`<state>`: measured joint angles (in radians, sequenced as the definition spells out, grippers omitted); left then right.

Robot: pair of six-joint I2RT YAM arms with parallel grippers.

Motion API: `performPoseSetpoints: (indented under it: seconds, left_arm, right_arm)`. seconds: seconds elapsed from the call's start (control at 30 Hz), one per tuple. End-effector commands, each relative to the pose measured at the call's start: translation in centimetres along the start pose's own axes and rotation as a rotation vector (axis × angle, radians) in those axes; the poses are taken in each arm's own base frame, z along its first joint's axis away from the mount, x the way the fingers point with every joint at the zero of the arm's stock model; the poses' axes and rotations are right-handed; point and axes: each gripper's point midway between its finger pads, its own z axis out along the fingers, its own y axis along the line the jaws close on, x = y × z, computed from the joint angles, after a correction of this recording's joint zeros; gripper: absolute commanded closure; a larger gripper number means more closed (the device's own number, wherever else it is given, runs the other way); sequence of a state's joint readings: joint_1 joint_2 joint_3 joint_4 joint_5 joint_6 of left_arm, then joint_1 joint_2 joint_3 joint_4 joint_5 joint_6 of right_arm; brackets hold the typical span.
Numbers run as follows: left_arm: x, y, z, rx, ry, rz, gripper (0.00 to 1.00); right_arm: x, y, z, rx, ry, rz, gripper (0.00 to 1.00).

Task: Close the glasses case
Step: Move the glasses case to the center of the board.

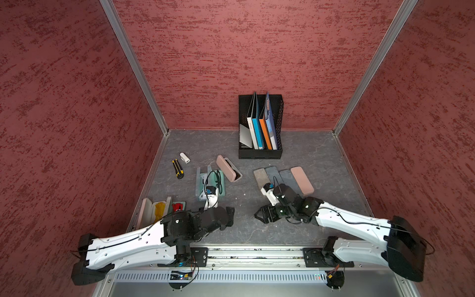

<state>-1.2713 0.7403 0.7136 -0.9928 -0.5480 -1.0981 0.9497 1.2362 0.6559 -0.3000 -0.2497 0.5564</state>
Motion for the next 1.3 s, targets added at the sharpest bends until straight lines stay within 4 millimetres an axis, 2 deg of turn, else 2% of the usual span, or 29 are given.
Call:
performPoseSetpoints:
  seconds: [0.0,0.13,0.23,0.33,0.37,0.57,0.7,0.87,1.0,1.13,1.27]
  left_arm:
    - [0.0,6.4,-0.7,-0.231,-0.064,-0.089,0.1]
    - [-0.6,11.6,-2.4,-0.39,-0.16,-0.207,0.09]
    - [-1.2,13.2,-3.3,-0.446,-0.219,-0.272,0.08]
    - [-1.5,15.7,-4.7,-0.579,-0.297,-0.404,0.0]
    - [-1.6,16.2,-5.2,-0.625,-0.314,-0.43,0.0]
    - [-0.8,17.3,-4.3,-0.715,-0.289,-0.447,0.0]
    - [-0.3,16.4,-2.0,-0.639,-0.199,-0.43,0.0]
    - [-0.2,16.6,-0.6,-0.688,-0.139,-0.453,0.0]
    - [1.6,17.1,2.2,-0.731,-0.063,-0.541,0.0]
    - [3.2,18.5,2.8,-0.775,-0.04,-0.615,0.0]
    - [3.2,18.7,3.2,-0.721,-0.045,-0.661,0.0]
  right_arm:
    - [-1.4,1.3,1.2,-0.007,-0.077,0.01,0.18]
    - [-0.8,1.9,2.5,-0.01,-0.052,-0.005,0.18]
    - [-0.6,1.9,2.6,-0.015,-0.055,-0.004,0.17]
    - [-0.4,1.8,2.6,-0.018,-0.053,-0.004,0.17]
    - [-0.3,1.7,2.5,-0.019,-0.053,-0.004,0.17]
    - [0.1,1.4,1.6,-0.017,-0.069,-0.009,0.17]
    - [0.1,1.4,0.9,-0.021,-0.083,-0.011,0.17]
    - [0.3,1.4,0.2,-0.024,-0.094,-0.012,0.17]
    - [0.5,1.2,-0.1,-0.021,-0.096,-0.012,0.17]
    - [0.9,0.7,-0.7,0.001,-0.093,-0.018,0.17]
    - [0.9,0.6,-1.5,0.004,-0.112,-0.024,0.16]
